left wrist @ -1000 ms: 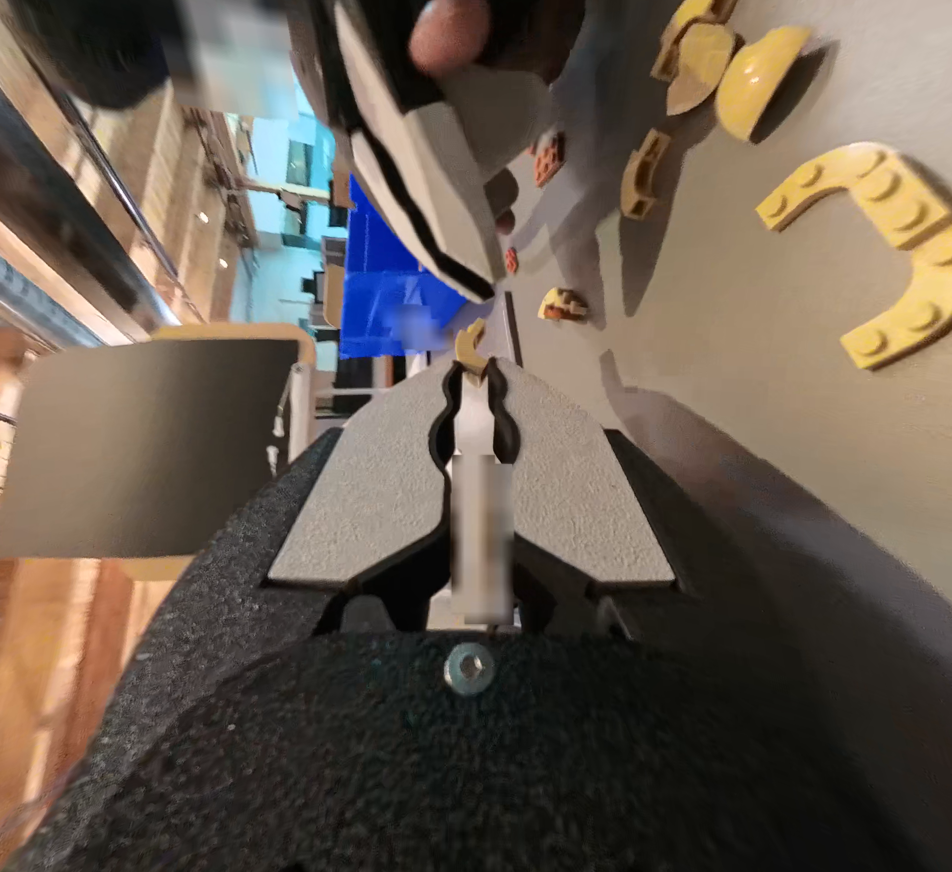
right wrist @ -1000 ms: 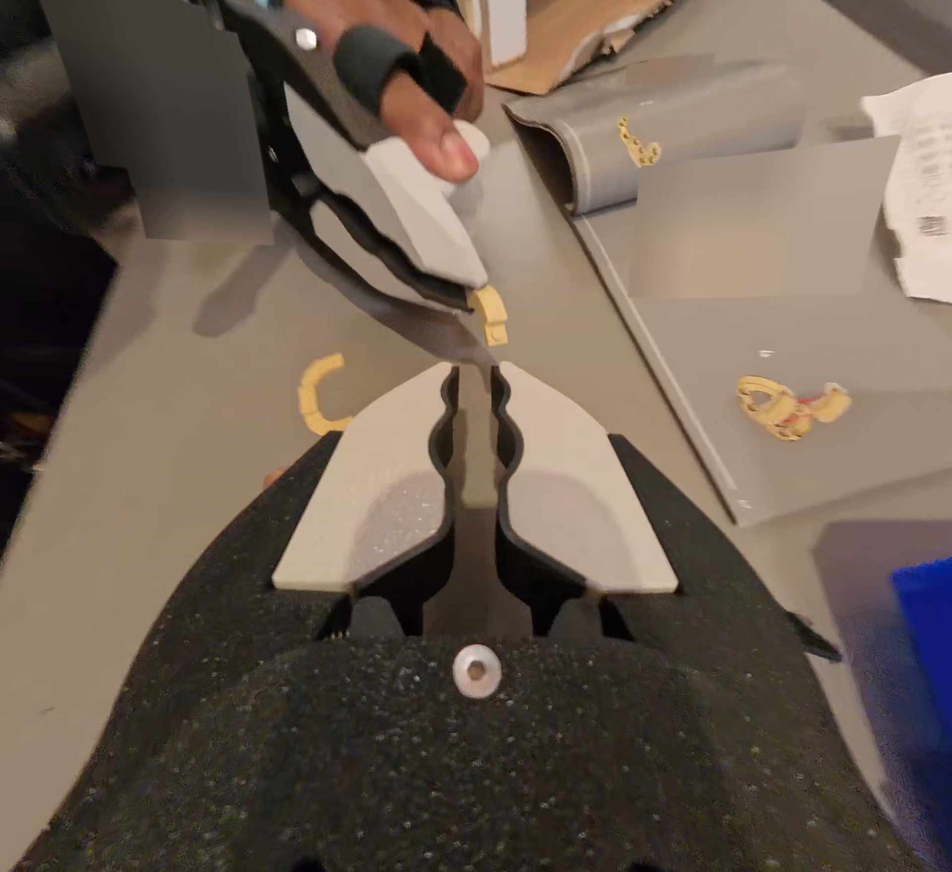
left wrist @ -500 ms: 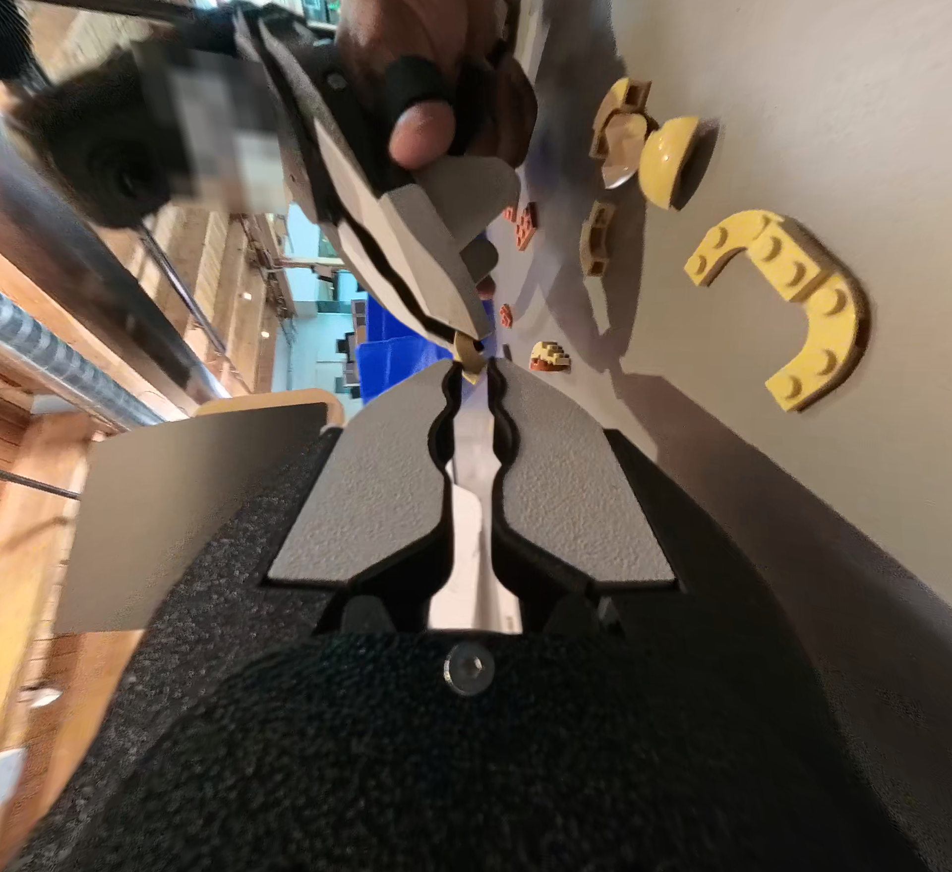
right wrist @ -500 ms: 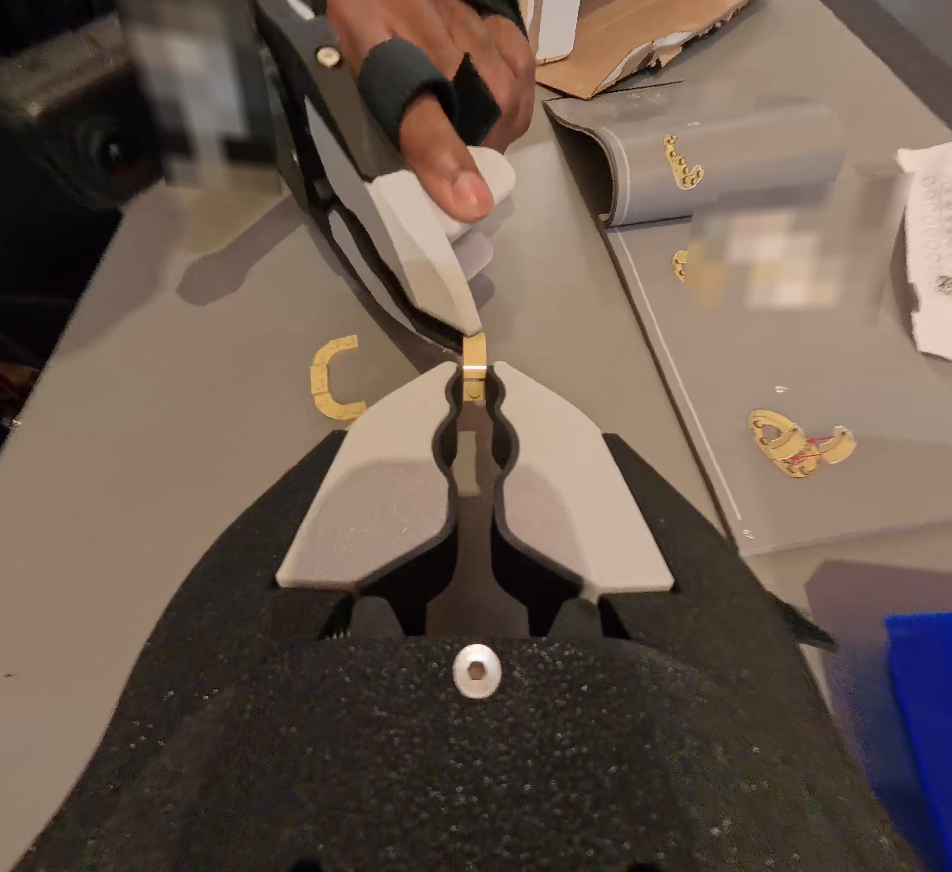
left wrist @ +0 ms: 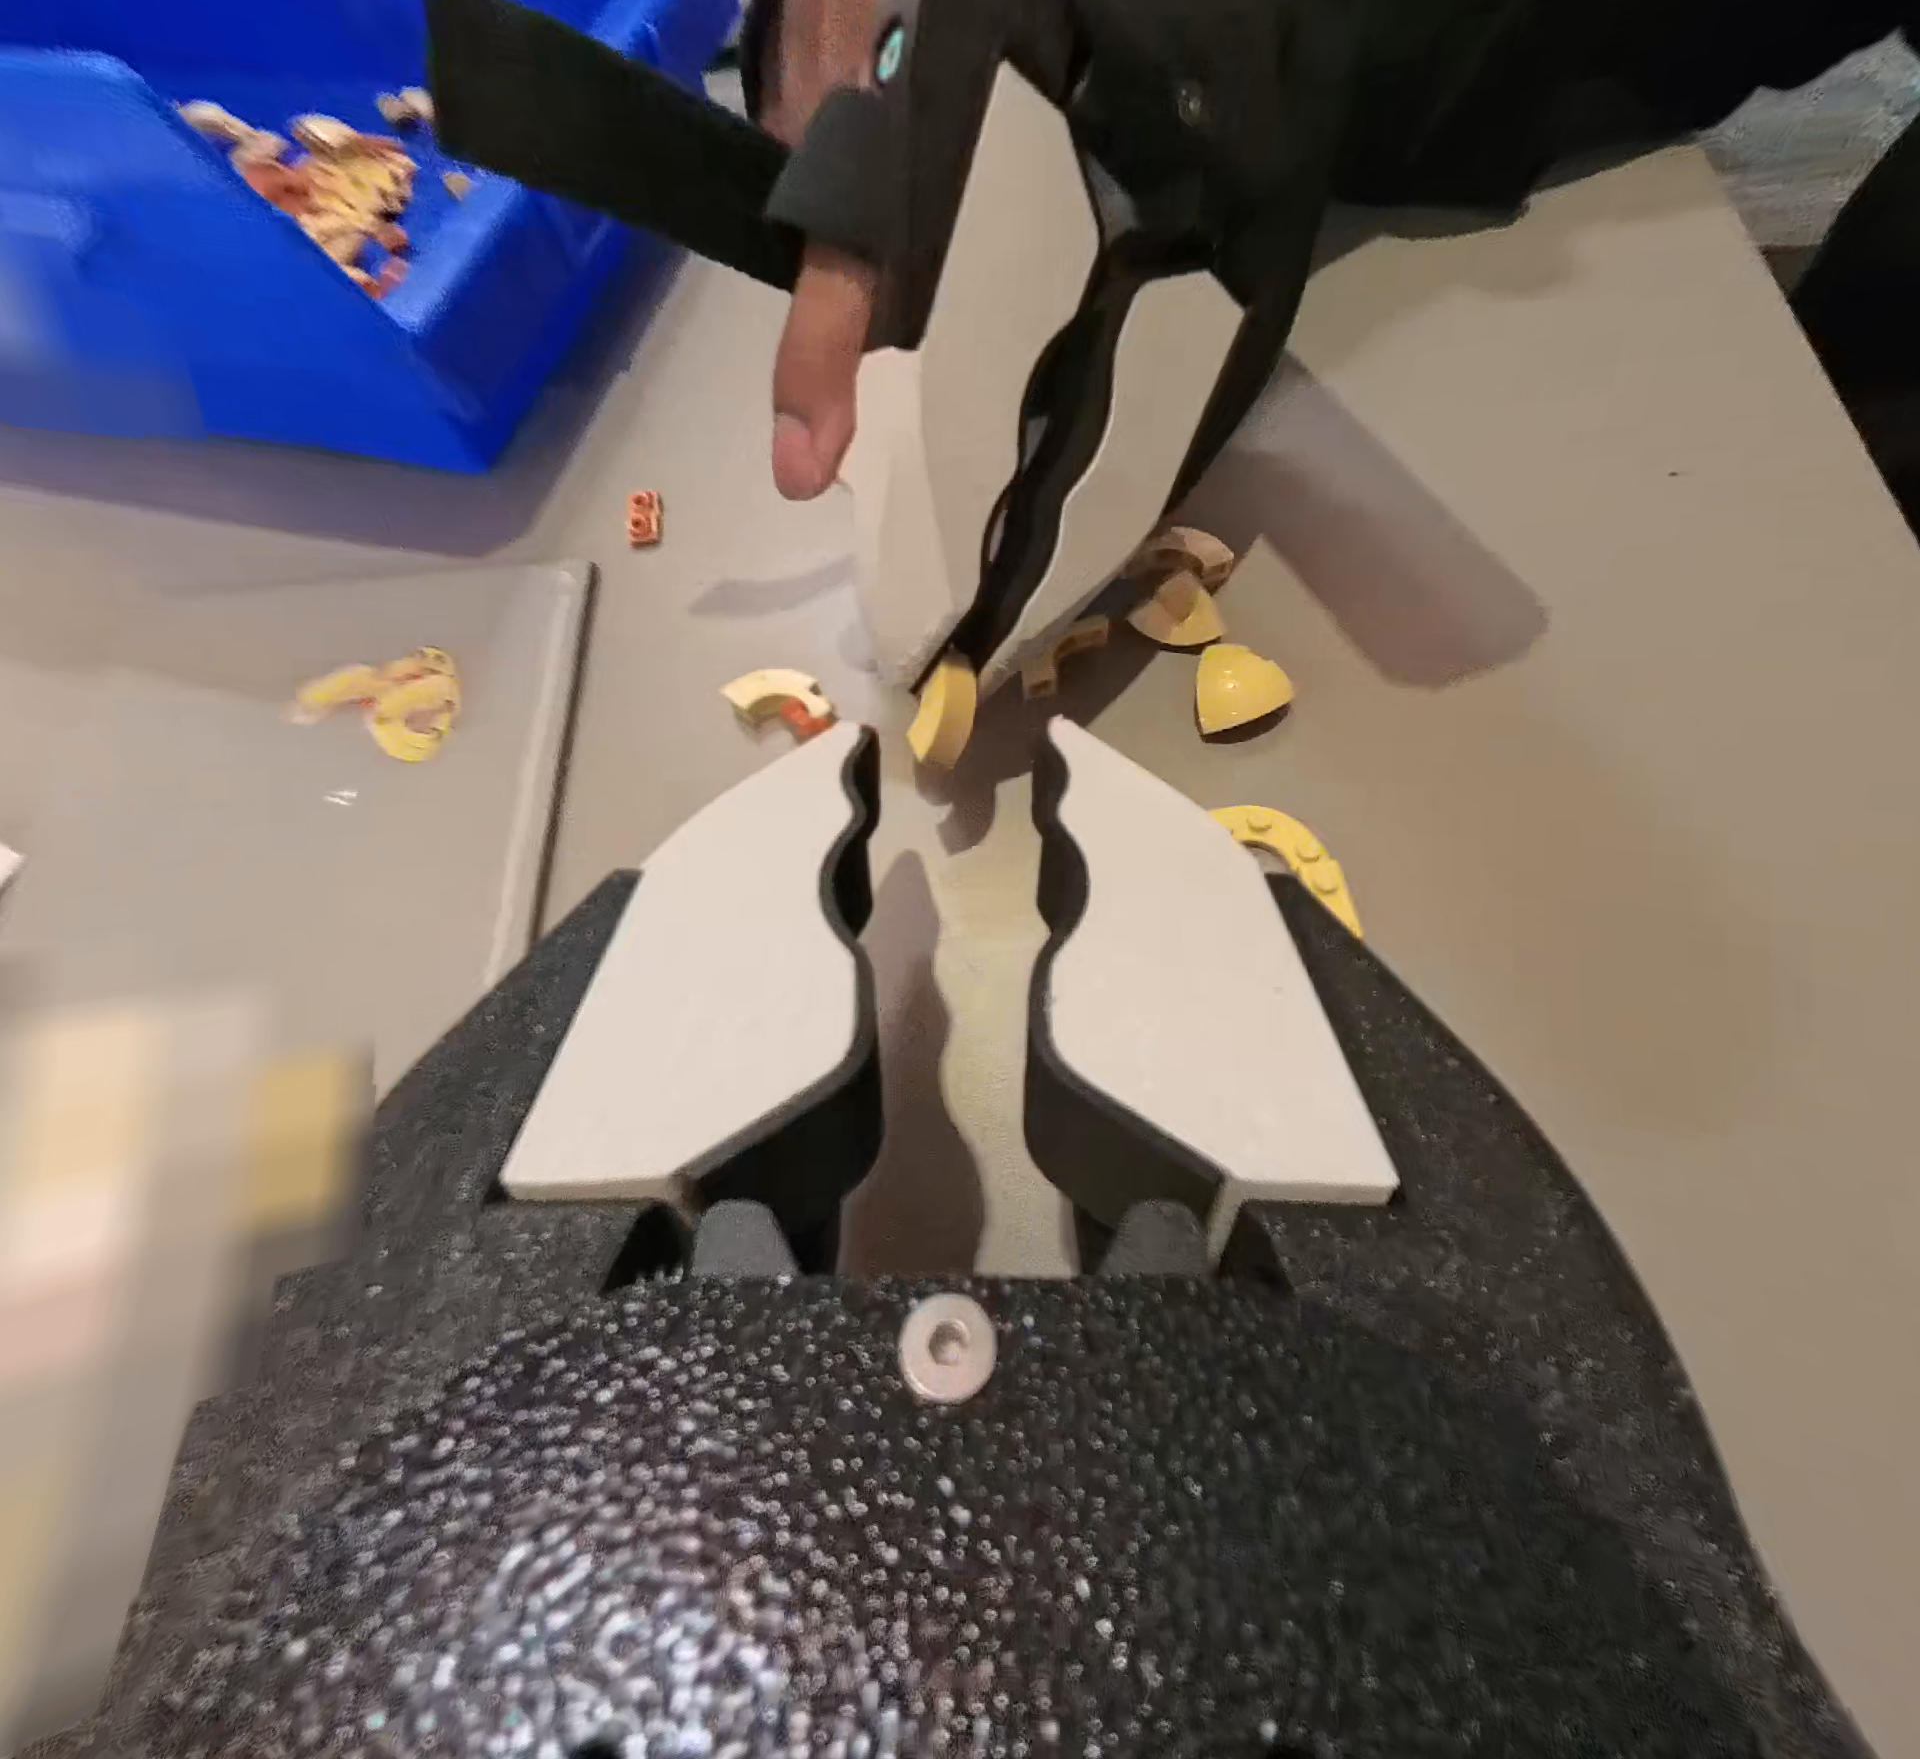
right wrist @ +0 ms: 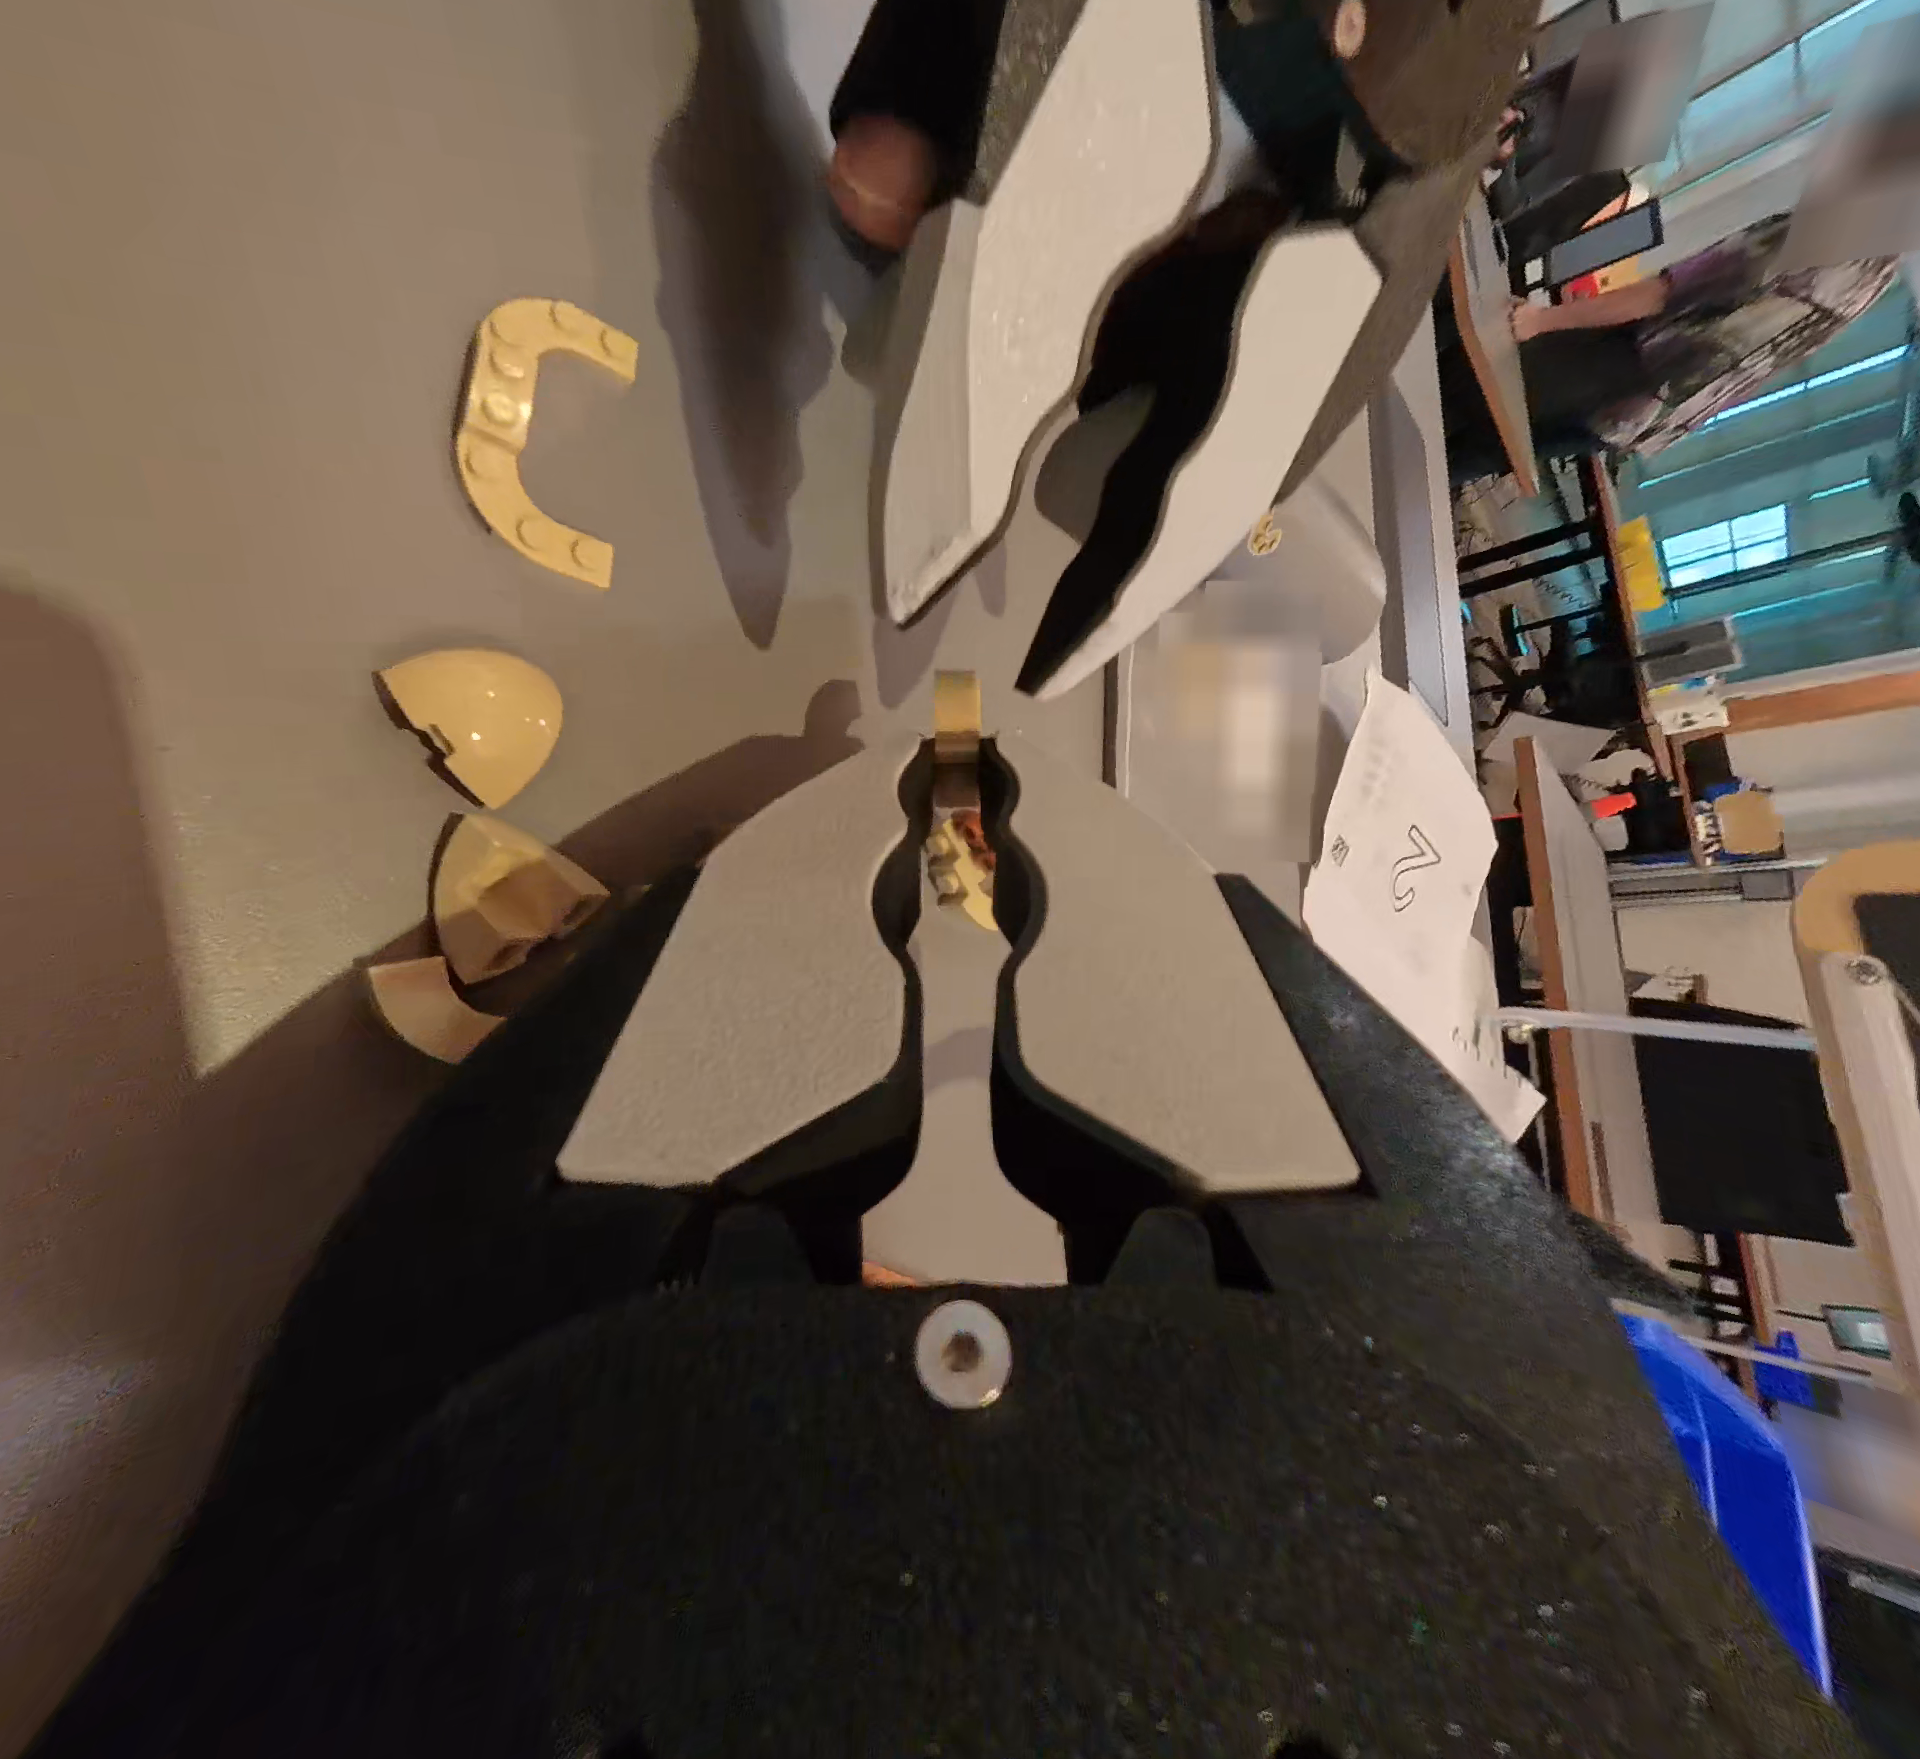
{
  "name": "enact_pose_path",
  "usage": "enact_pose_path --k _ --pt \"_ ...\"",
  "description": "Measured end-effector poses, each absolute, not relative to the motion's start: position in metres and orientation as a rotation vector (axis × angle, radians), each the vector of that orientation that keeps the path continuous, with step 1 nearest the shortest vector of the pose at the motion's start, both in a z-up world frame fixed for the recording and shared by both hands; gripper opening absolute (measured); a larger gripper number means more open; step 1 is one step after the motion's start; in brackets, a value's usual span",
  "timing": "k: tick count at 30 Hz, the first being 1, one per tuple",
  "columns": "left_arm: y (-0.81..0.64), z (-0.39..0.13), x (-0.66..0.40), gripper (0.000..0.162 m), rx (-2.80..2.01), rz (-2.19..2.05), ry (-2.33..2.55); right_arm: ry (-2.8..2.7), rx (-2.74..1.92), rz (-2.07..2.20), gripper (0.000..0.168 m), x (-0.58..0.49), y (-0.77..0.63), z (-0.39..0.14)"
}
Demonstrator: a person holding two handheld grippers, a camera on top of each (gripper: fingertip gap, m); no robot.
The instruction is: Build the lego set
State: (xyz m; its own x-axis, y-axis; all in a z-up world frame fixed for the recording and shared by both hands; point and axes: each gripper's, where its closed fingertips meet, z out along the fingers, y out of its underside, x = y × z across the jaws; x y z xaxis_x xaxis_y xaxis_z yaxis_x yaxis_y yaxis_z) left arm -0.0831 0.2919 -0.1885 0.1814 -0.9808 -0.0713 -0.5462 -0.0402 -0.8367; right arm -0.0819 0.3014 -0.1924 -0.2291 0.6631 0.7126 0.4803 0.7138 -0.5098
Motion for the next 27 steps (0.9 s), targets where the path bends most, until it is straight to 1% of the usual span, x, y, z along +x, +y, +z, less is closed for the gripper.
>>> enact_pose_path --k 2,3,4,6,7,10,12,17,23,27 --pt "0.293 -0.198 -0.082 0.026 -1.733 -0.688 1.492 -1.889 -0.864 0.210 0.008 -0.084 0.300 -0.194" --pt "0.294 -0.202 -0.082 0.022 -1.745 -0.661 1.511 -1.890 -0.859 0.210 0.008 -0.085 0.299 -0.195" --pt "0.294 -0.205 -0.081 0.015 -1.745 -0.644 1.531 -1.895 -0.862 0.213 0.008 -0.085 0.299 -0.196" --pt "0.296 -0.206 -0.080 0.011 -1.732 -0.604 1.557 -1.899 -0.886 0.215 0.008 -0.083 0.300 -0.198" --pt "0.297 -0.206 -0.080 0.011 -1.723 -0.588 1.569 -1.902 -0.904 0.216 0.009 -0.082 0.302 -0.199" --pt "0.303 -0.211 -0.083 0.011 -1.719 -0.482 1.603 -1.926 -0.988 0.232 0.022 -0.075 0.307 -0.204" --pt "0.308 -0.217 -0.086 0.011 -1.725 -0.365 1.639 -1.936 -1.044 0.267 0.025 -0.069 0.311 -0.204" --pt "0.314 -0.221 -0.090 0.011 -1.715 -0.098 1.690 -1.971 -1.183 0.353 0.038 -0.062 0.321 -0.204" --pt "0.319 -0.220 -0.088 0.012 -1.678 0.057 1.702 -2.082 -1.240 0.427 0.044 -0.065 0.323 -0.207" --pt "0.320 -0.219 -0.086 0.014 -1.731 0.014 1.680 -2.126 -1.242 0.481 0.044 -0.067 0.324 -0.207"
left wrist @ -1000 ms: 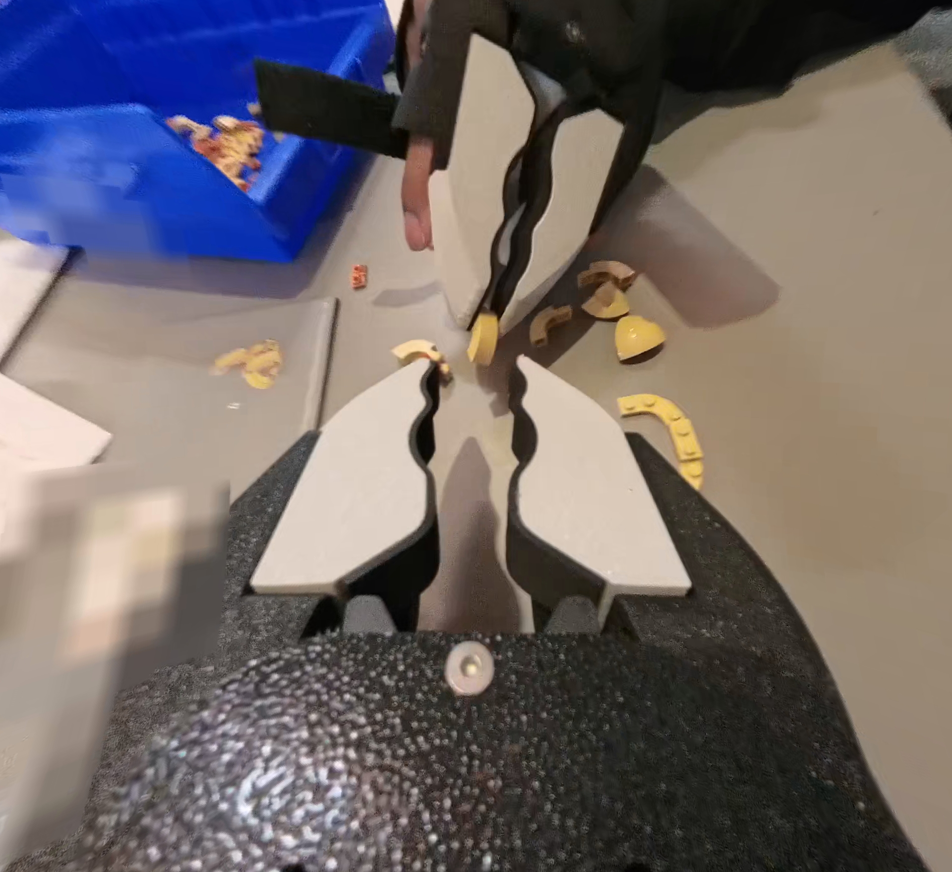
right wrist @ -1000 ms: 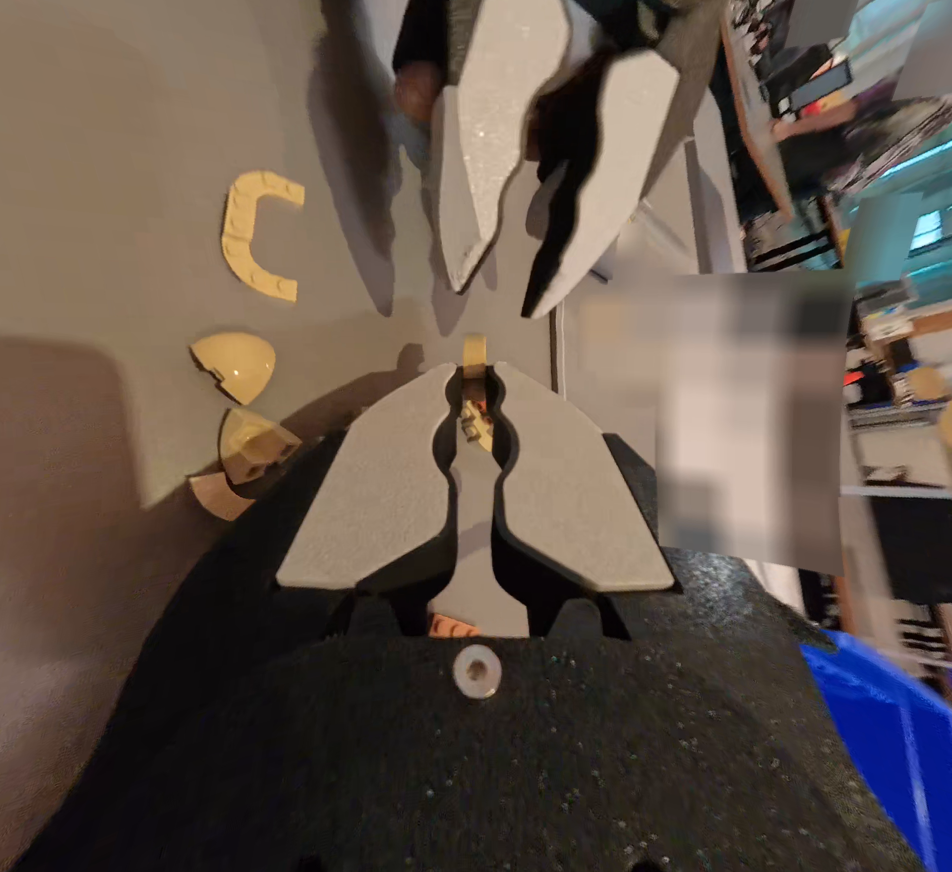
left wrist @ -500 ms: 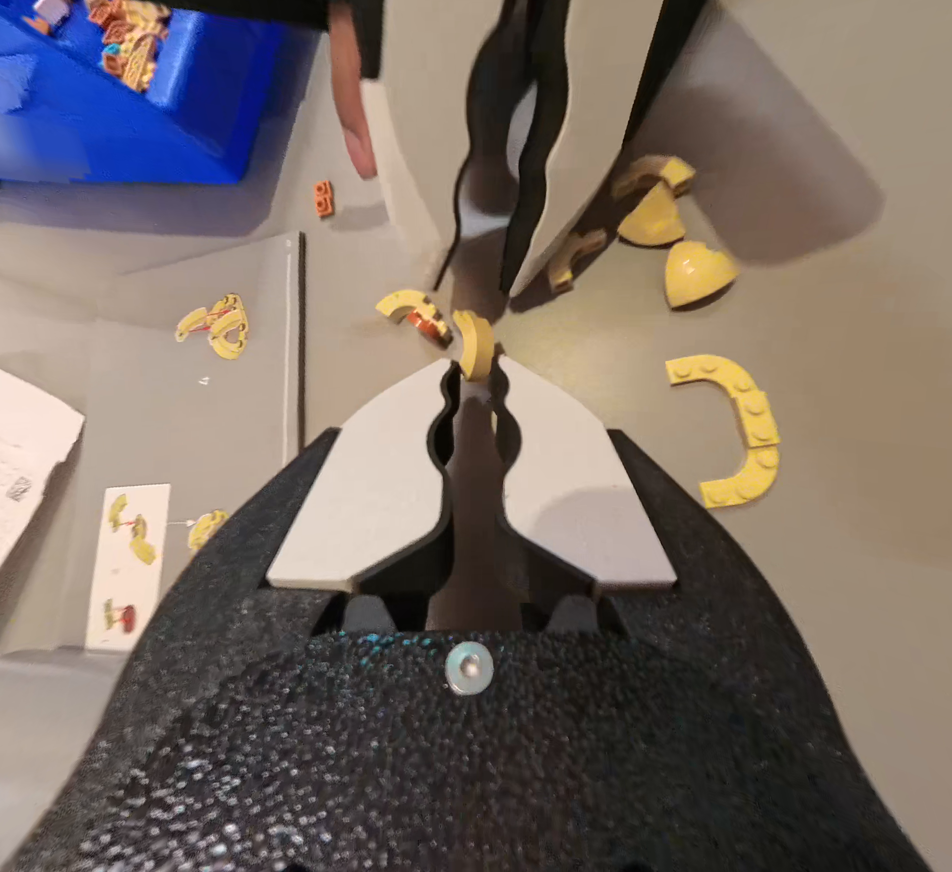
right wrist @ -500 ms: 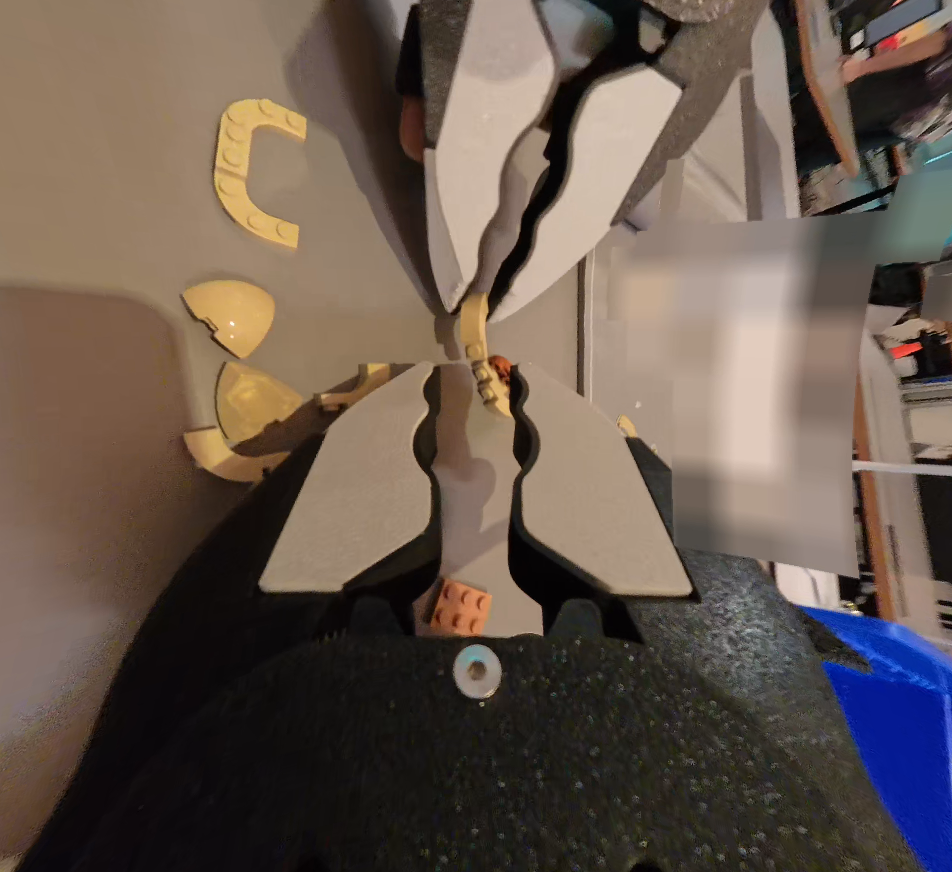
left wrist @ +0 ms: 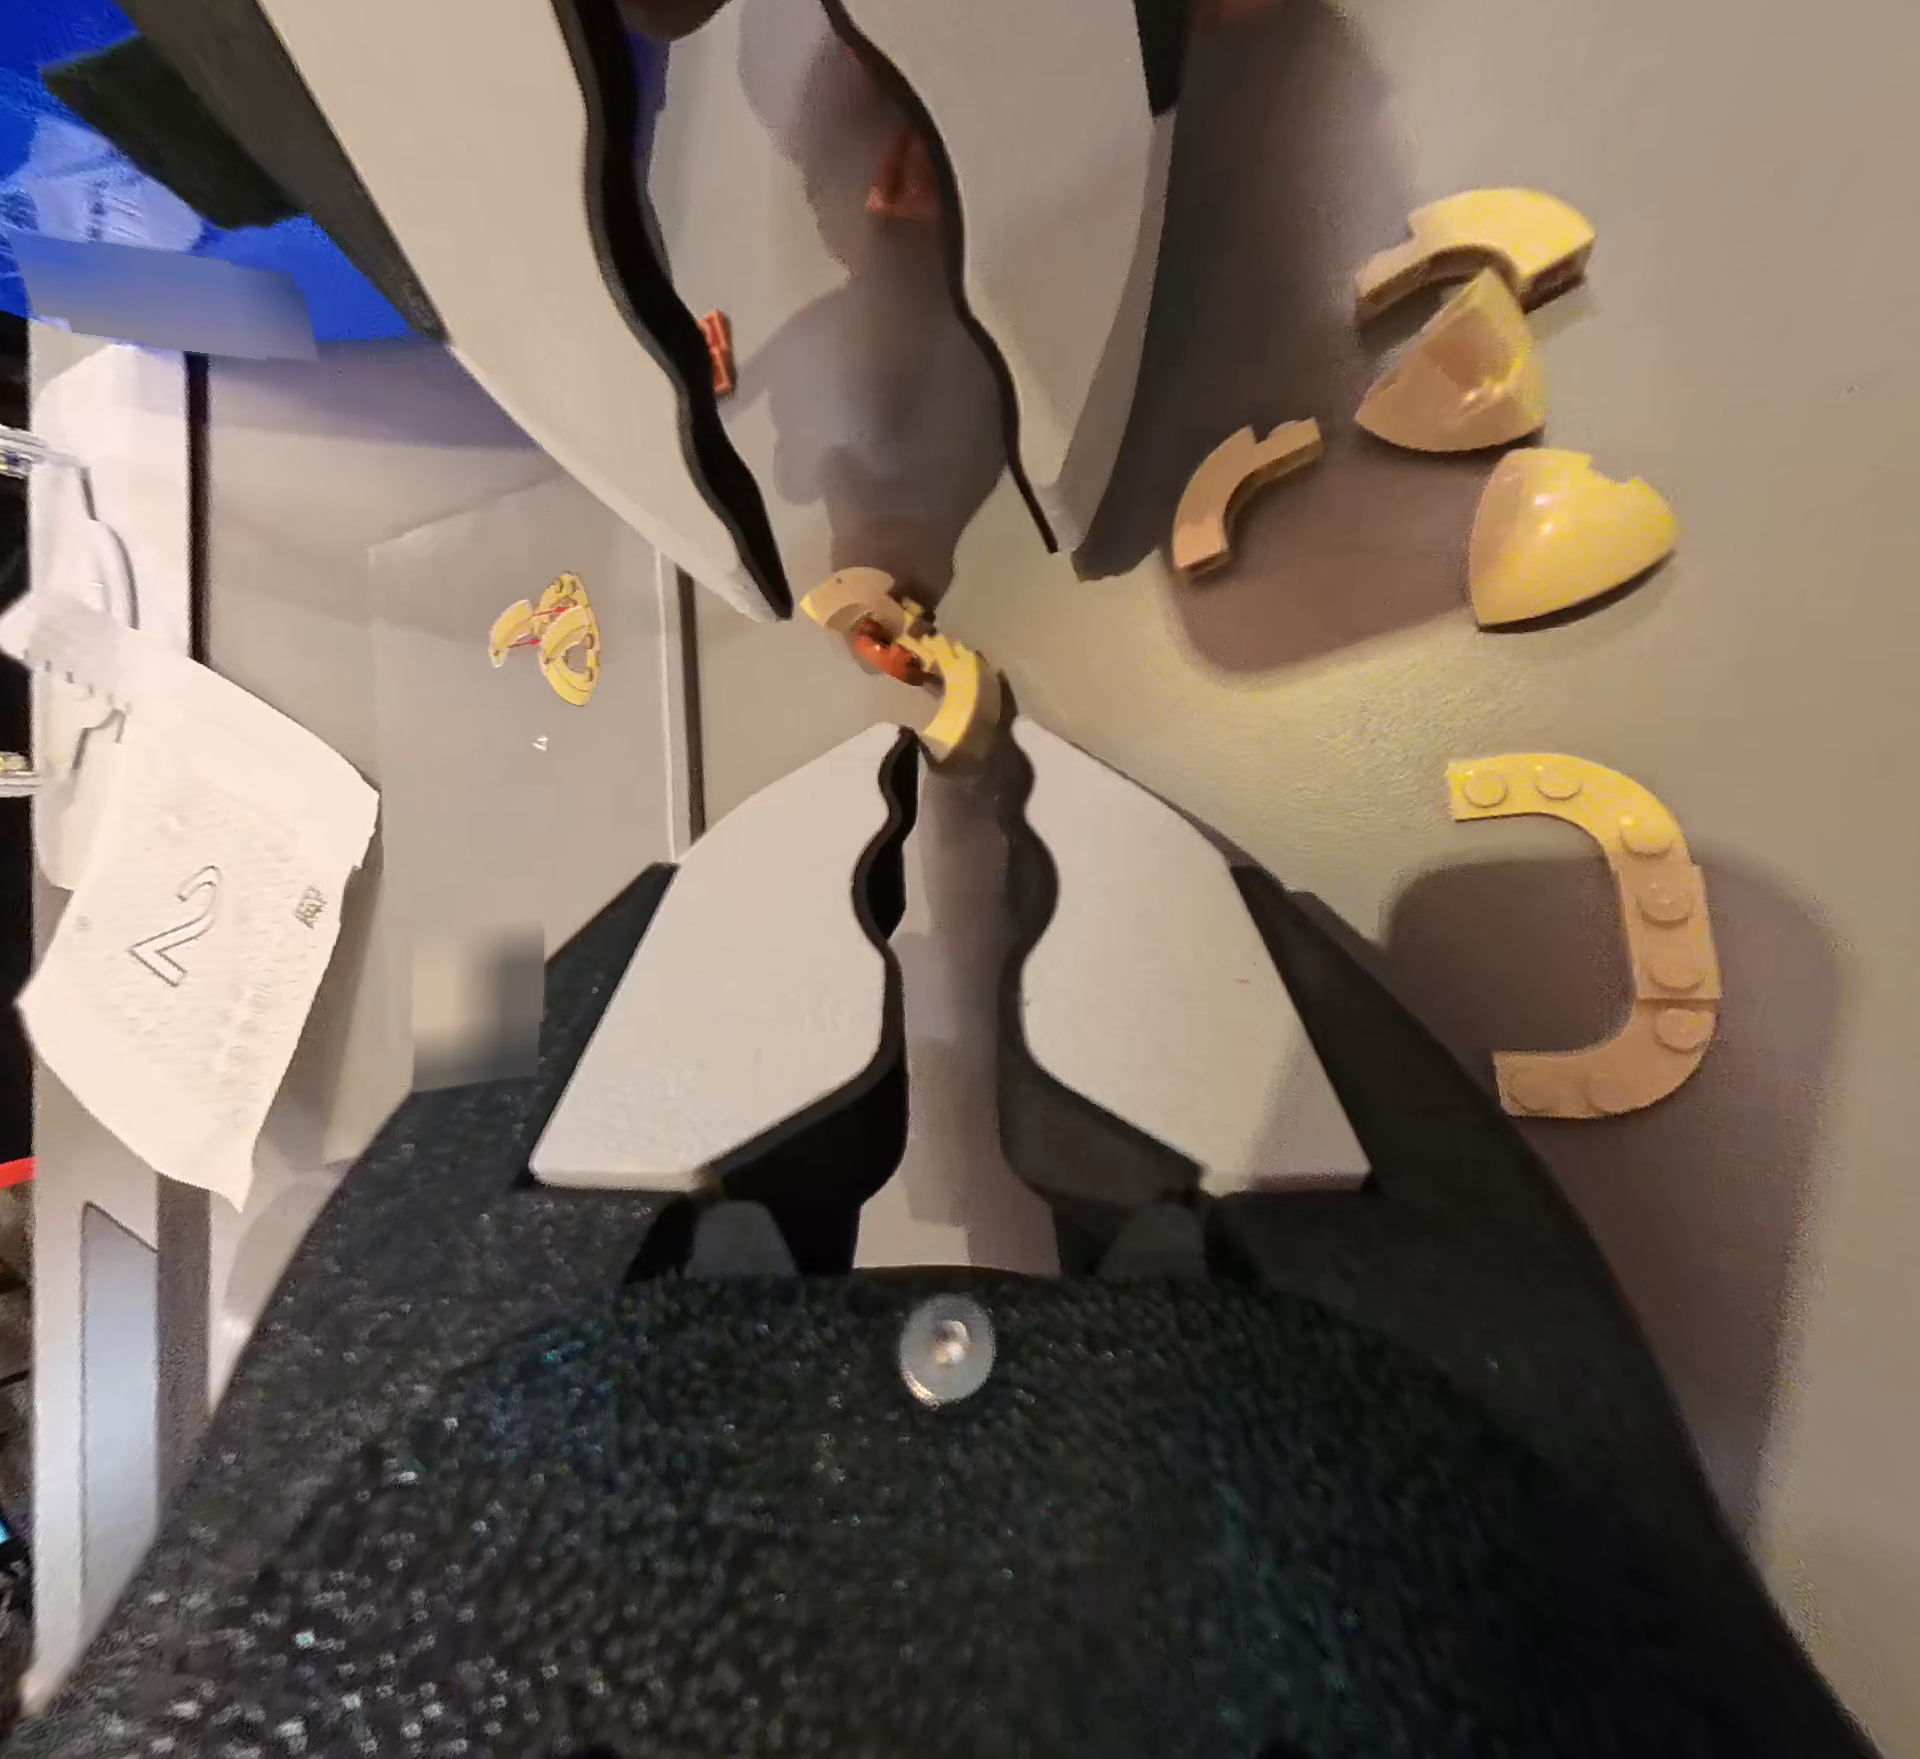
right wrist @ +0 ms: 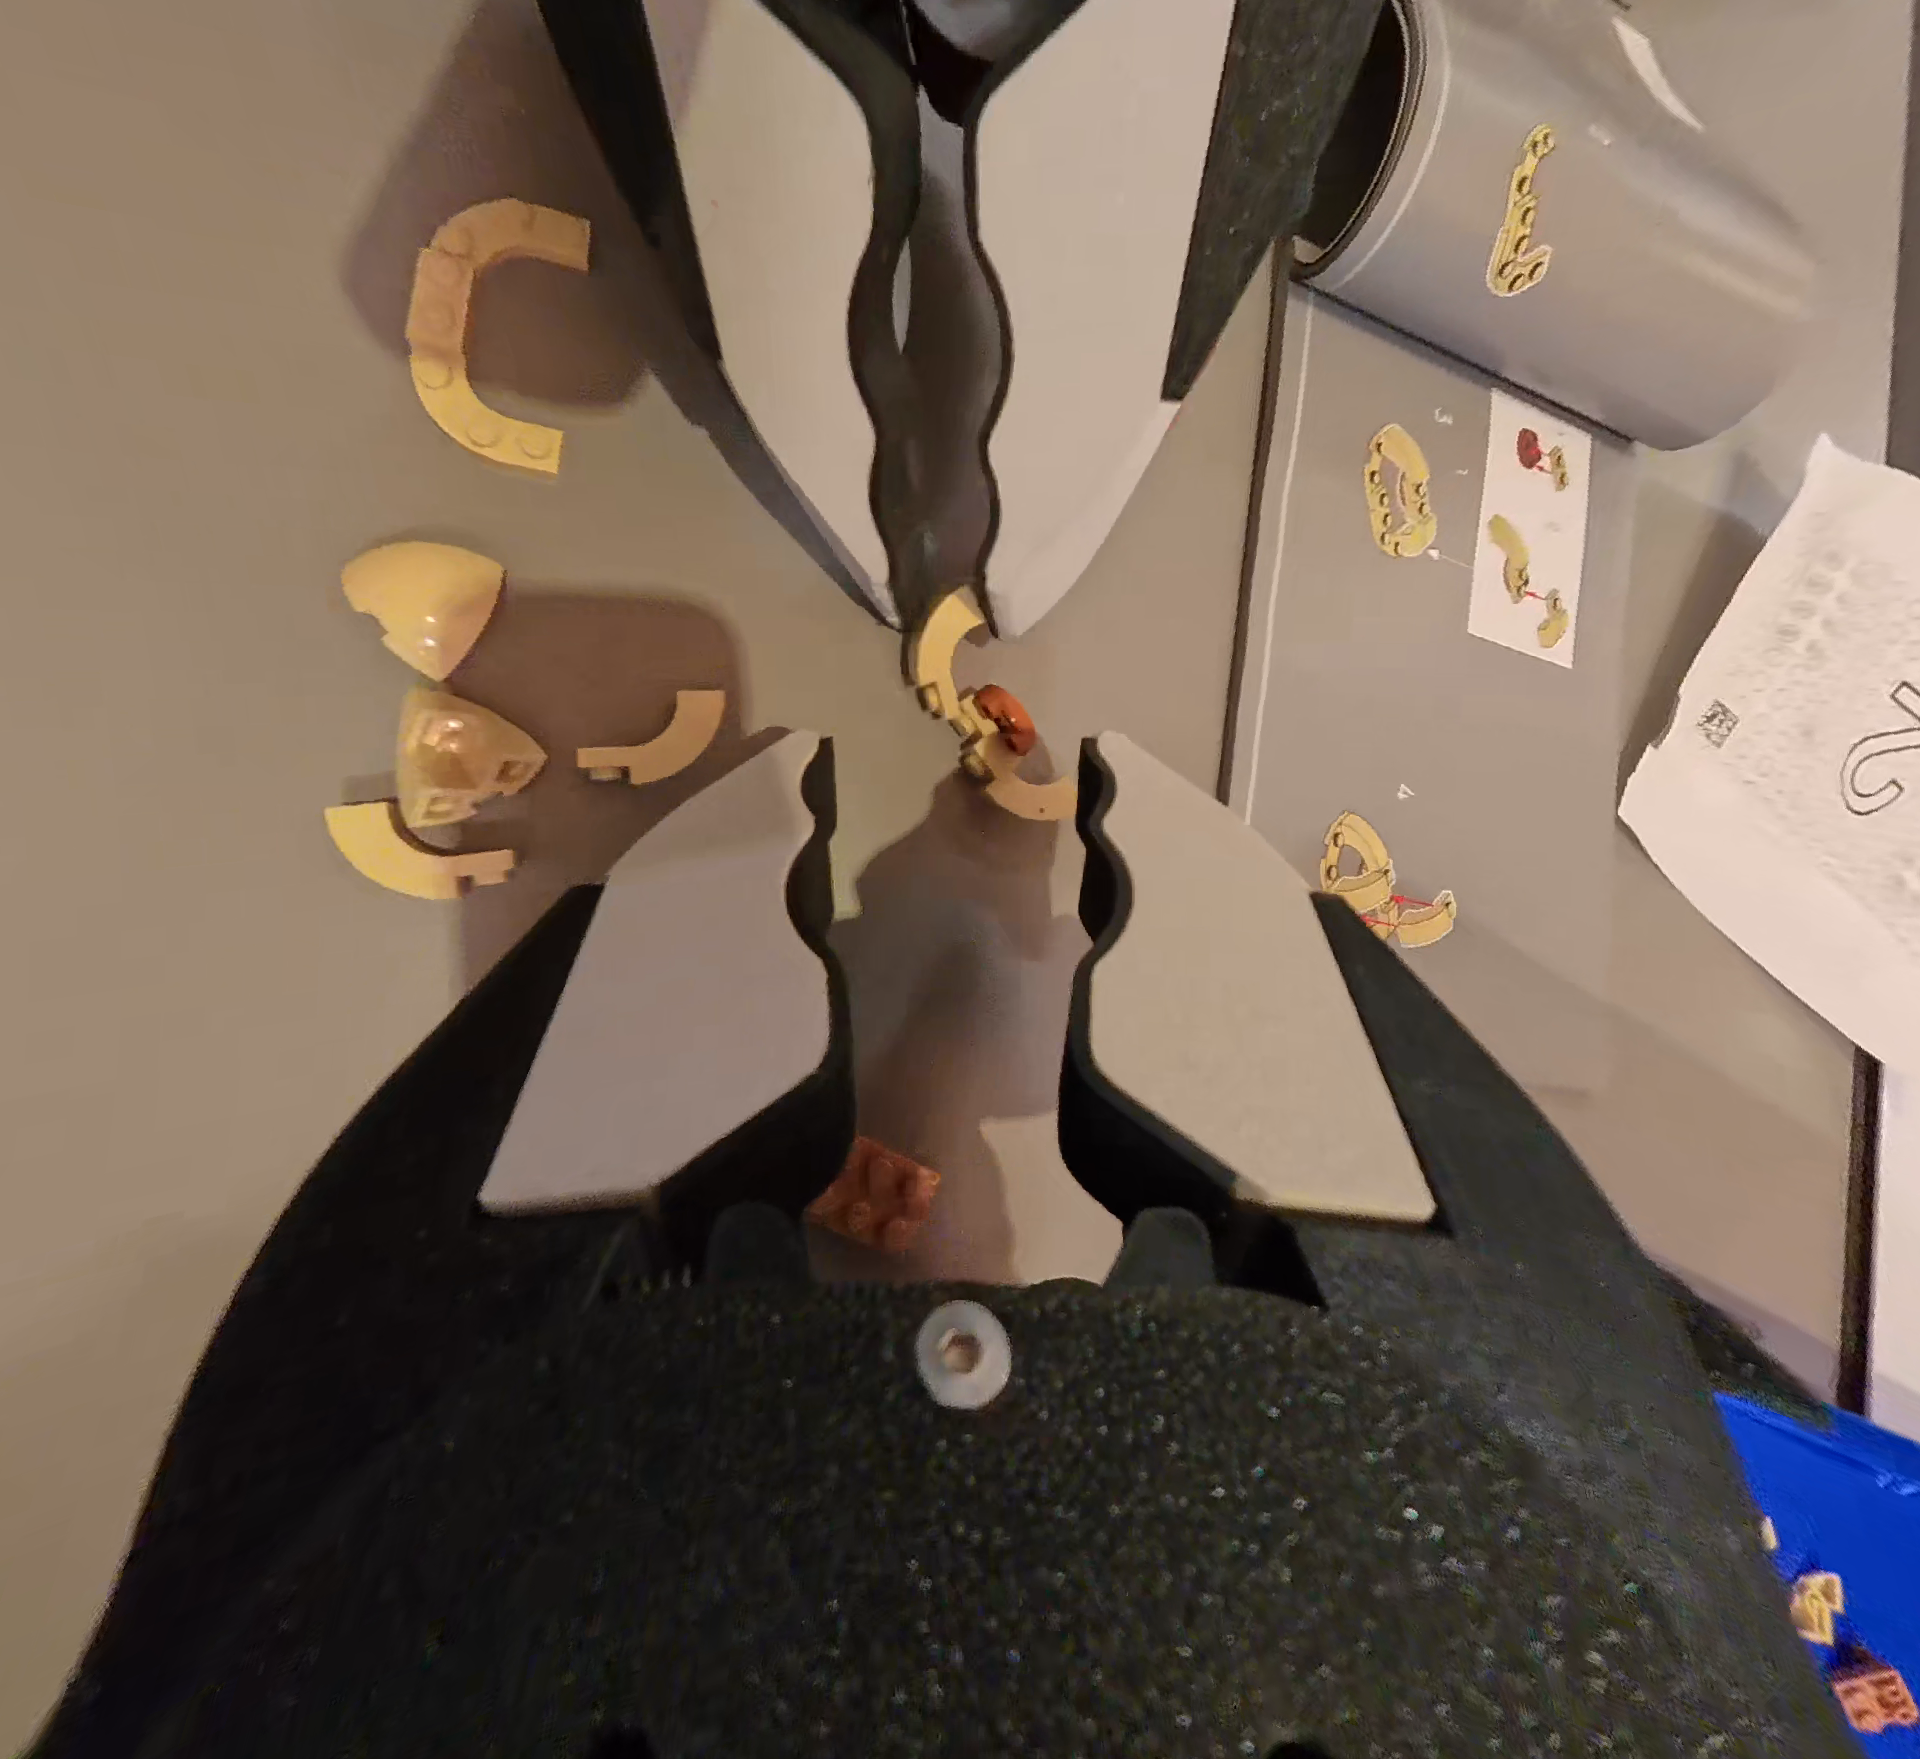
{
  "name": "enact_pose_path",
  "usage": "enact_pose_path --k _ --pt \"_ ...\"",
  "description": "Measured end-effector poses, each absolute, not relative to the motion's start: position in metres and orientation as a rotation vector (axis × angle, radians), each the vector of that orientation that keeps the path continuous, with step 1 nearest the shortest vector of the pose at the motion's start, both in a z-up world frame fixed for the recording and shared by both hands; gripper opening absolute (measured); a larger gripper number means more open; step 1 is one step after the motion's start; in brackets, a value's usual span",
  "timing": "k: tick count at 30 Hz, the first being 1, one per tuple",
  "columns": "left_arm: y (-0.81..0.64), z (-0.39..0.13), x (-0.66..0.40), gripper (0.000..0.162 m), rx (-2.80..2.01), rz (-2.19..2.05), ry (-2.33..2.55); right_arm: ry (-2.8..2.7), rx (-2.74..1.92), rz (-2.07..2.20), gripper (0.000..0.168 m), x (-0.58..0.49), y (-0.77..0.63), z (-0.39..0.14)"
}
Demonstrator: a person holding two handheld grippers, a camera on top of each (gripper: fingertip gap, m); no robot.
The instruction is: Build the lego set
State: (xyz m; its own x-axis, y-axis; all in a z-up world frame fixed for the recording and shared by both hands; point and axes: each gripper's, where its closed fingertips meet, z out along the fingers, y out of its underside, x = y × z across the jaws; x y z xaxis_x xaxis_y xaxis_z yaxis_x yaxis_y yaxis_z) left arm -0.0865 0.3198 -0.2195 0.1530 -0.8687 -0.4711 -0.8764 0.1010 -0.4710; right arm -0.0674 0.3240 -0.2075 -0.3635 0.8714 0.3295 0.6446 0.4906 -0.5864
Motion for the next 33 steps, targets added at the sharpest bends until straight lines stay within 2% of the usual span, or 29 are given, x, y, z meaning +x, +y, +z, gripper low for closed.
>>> enact_pose_path --k 18,22,25,28,33 --pt "0.321 -0.218 -0.094 0.026 -1.684 -0.312 1.751 -2.173 -1.366 0.490 0.039 -0.070 0.336 -0.218" --pt "0.325 -0.221 -0.089 0.025 -1.716 -0.426 1.775 -2.172 -1.442 0.548 0.036 -0.070 0.337 -0.220" --pt "0.322 -0.223 -0.087 0.016 -1.742 -0.470 1.784 -2.163 -1.507 0.580 0.034 -0.071 0.337 -0.222" --pt "0.323 -0.223 -0.088 0.015 -1.755 -0.434 1.765 -2.136 -1.543 0.570 0.025 -0.070 0.338 -0.222" --pt "0.321 -0.222 -0.089 0.015 -1.803 -0.374 1.704 -2.058 -1.618 0.563 0.023 -0.070 0.334 -0.222"
